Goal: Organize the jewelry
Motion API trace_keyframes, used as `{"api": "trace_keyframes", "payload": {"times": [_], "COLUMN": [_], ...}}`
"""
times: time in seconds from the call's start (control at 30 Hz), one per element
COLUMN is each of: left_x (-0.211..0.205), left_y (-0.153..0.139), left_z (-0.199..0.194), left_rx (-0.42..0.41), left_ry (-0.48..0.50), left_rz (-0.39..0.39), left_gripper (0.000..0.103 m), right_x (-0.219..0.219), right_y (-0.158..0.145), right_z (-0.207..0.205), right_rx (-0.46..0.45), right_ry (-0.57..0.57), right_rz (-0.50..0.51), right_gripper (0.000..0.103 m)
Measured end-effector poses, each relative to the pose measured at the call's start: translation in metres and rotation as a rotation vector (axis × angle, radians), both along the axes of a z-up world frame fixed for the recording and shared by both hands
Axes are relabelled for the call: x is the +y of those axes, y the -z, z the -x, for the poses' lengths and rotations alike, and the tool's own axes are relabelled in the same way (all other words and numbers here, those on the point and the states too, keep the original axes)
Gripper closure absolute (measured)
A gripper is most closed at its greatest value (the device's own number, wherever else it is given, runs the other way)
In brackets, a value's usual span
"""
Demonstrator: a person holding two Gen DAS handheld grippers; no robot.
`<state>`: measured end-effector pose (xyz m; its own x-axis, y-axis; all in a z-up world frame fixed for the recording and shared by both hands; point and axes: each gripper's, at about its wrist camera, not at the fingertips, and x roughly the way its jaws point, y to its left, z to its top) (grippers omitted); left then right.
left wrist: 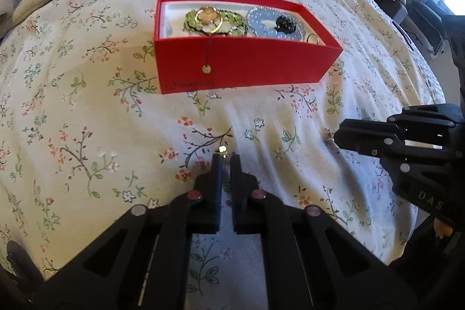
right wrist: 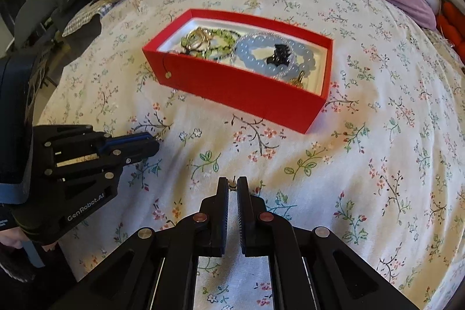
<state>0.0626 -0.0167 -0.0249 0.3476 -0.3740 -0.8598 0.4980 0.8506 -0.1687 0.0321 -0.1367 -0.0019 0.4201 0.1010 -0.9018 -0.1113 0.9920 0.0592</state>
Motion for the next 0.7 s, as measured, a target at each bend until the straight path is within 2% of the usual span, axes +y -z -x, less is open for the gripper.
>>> {"api": "trace_keyframes", "payload": {"times": [0.37, 0.7], "left_x": [0.006, -0.004], "left_y": [-0.032, -0.059], "left_z": [-0.010, -0.025], "left_rx": [-0.022, -0.055], "left_ry": [-0.026, -0.037], "left_rz": [0.061, 0.096], "left_gripper": [0.097, 0.097], "right_x": [-0.013, -0.024], "right_y": [-0.027, -0.046], "right_z": [-0.006, -0.026], "right_rx": [-0.047, -0.091], "right_ry": [0.033, 0.073], "right_rz": [-0.067, -0.124], "right_gripper": [0.097, 0.097]}}
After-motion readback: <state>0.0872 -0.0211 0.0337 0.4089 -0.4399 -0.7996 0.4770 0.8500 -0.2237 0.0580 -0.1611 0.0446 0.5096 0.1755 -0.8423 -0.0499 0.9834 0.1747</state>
